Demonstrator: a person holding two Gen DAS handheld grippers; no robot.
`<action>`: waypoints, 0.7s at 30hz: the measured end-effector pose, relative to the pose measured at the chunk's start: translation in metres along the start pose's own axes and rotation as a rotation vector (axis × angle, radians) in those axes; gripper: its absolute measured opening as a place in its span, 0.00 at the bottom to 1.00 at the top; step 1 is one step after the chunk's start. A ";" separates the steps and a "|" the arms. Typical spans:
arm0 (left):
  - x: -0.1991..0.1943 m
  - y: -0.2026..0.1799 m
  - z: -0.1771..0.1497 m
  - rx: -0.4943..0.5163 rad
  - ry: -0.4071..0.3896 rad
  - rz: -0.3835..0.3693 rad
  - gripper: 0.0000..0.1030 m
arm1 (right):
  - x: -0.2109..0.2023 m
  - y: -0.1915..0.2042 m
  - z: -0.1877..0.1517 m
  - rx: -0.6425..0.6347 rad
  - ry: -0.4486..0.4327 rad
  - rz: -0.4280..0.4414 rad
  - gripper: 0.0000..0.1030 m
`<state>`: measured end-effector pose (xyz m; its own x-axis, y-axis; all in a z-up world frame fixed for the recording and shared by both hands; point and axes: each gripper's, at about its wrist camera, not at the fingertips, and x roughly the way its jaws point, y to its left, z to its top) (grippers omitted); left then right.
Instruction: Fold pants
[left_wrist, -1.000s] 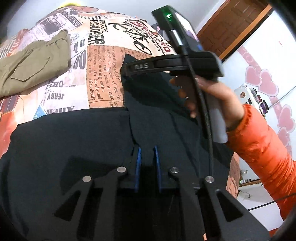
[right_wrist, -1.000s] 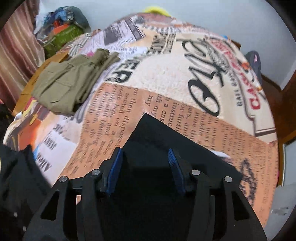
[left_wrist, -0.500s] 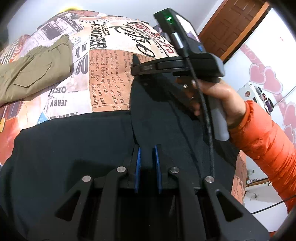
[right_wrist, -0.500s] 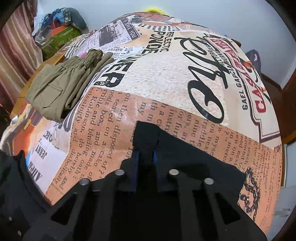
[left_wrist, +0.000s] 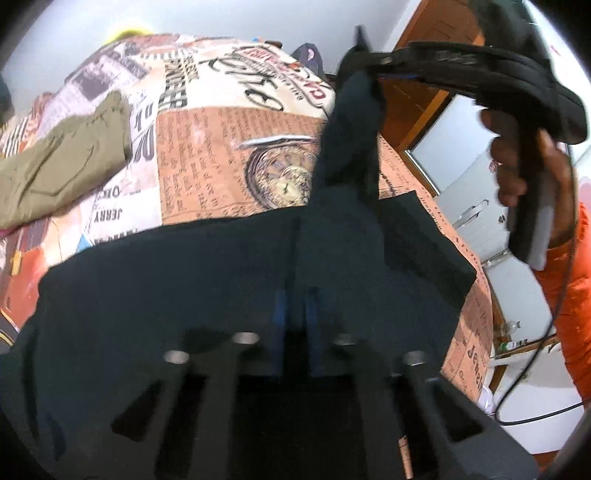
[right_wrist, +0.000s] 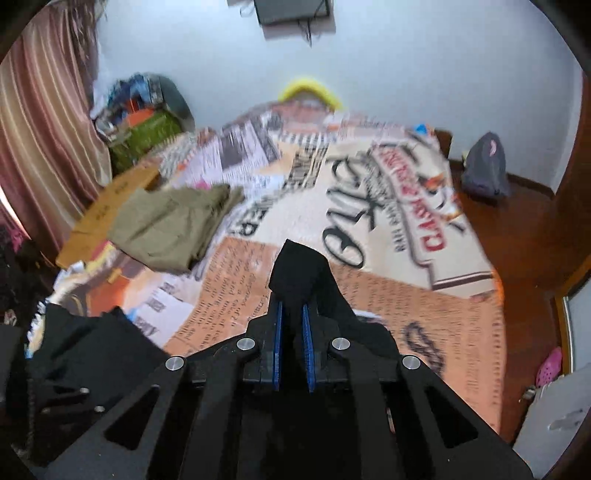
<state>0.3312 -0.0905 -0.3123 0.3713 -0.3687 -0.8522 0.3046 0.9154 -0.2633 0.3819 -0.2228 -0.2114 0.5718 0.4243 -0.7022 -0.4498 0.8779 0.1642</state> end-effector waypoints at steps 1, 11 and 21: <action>-0.006 -0.005 0.000 0.010 -0.020 0.000 0.05 | -0.009 -0.002 0.000 0.002 -0.014 0.002 0.09; -0.044 -0.073 -0.011 0.148 -0.086 -0.004 0.03 | -0.090 -0.039 -0.042 0.071 -0.086 -0.033 0.09; -0.006 -0.113 -0.058 0.188 0.037 0.005 0.03 | -0.098 -0.071 -0.137 0.186 0.029 -0.062 0.09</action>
<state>0.2435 -0.1826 -0.3041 0.3421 -0.3547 -0.8701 0.4624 0.8697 -0.1728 0.2638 -0.3572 -0.2490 0.5733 0.3635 -0.7343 -0.2782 0.9293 0.2429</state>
